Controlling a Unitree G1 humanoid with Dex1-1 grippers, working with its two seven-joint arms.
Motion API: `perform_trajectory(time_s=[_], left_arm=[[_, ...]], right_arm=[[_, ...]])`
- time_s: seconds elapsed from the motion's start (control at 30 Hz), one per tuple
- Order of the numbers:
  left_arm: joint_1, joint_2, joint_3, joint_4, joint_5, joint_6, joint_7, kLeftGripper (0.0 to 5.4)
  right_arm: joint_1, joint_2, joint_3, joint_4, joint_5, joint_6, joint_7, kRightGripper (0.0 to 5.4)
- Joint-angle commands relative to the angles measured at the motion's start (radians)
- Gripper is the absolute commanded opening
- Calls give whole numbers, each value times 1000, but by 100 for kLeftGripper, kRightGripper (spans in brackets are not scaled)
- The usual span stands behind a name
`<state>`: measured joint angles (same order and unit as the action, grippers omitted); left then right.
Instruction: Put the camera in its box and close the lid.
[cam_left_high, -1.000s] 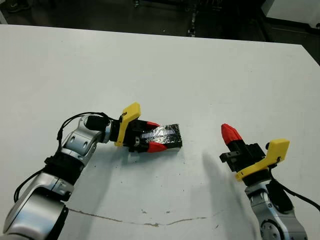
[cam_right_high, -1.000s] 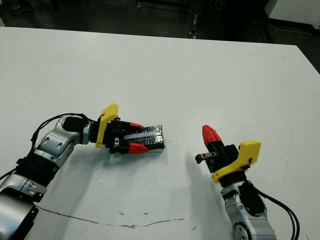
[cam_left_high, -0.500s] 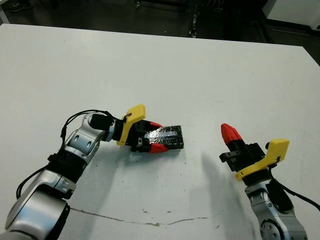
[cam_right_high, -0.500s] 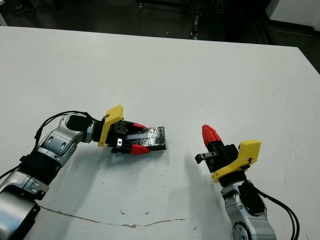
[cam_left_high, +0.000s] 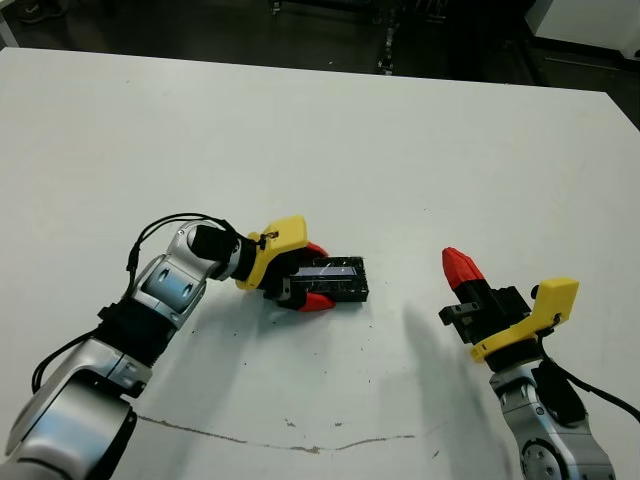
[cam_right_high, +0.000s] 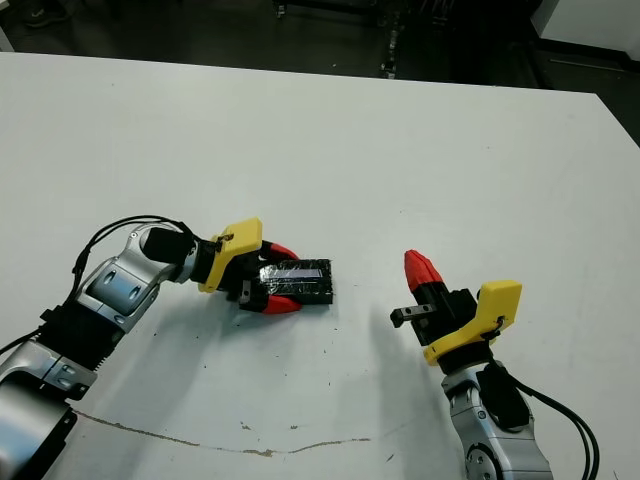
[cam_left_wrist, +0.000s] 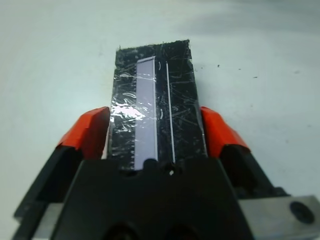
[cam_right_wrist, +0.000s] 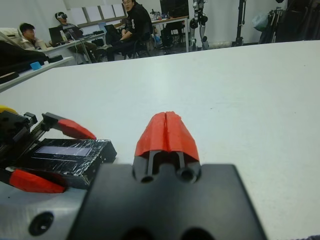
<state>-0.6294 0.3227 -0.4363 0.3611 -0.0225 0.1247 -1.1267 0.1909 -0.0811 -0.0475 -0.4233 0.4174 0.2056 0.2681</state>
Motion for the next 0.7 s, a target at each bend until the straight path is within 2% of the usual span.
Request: perform_trajectory(time_s=[0.03, 0.17, 0.3, 0.5, 0.7], left_arm=[[42, -19, -79, 33, 77, 36, 20, 497], [53, -7, -71, 29, 64, 37, 20, 539], [69, 11, -61, 19, 51, 22, 16, 539], [90, 50, -38, 19, 26, 5, -7, 539], [144, 151, 16, -51, -10, 0, -35, 539]], right_arm=[[6, -11, -9, -2, 6, 14, -3, 0], [8, -11, -8, -2, 3, 9, -3, 0], [8, -10, -8, 4, 0, -3, 3, 0], [12, -8, -4, -6, -4, 16, -13, 0], [9, -10, -9, 0, 10, 14, -5, 0]])
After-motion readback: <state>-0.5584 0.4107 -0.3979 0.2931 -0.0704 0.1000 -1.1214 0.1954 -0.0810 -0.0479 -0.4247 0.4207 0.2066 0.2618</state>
